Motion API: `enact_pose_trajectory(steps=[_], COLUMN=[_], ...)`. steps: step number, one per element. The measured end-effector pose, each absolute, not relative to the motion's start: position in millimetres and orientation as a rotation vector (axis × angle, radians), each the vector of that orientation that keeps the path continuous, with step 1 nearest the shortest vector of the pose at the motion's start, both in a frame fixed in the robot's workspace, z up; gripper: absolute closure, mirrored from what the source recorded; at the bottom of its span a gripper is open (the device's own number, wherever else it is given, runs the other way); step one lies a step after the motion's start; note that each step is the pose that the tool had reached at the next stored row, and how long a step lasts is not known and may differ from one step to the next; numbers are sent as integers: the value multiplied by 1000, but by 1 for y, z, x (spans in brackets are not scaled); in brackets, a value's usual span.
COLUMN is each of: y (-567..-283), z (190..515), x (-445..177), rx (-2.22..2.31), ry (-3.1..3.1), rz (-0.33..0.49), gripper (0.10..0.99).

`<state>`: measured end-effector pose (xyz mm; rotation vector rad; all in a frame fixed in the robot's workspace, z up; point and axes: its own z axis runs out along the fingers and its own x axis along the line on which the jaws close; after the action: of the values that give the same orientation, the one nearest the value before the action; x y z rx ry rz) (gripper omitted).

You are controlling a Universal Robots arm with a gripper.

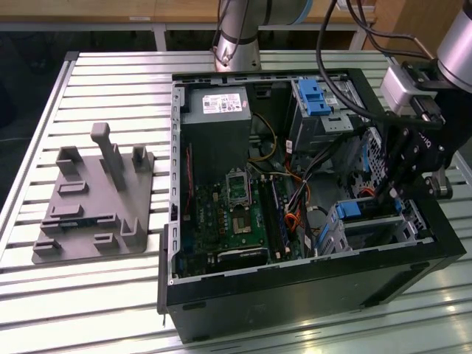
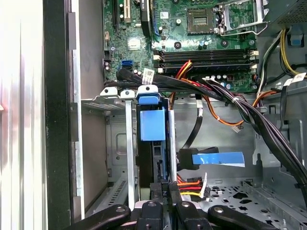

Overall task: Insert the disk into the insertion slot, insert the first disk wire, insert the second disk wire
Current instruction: 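Insert the first disk wire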

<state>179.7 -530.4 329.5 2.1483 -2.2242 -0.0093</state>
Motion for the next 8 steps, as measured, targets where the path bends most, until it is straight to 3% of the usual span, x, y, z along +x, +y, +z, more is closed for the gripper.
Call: enact_pose_trajectory(steps=[7,8], y=[-532,-532], z=[325,326], x=[180,180], rx=[2149,2149], ry=[-2225,-2224], rz=[-11,-10], gripper=[902,843])
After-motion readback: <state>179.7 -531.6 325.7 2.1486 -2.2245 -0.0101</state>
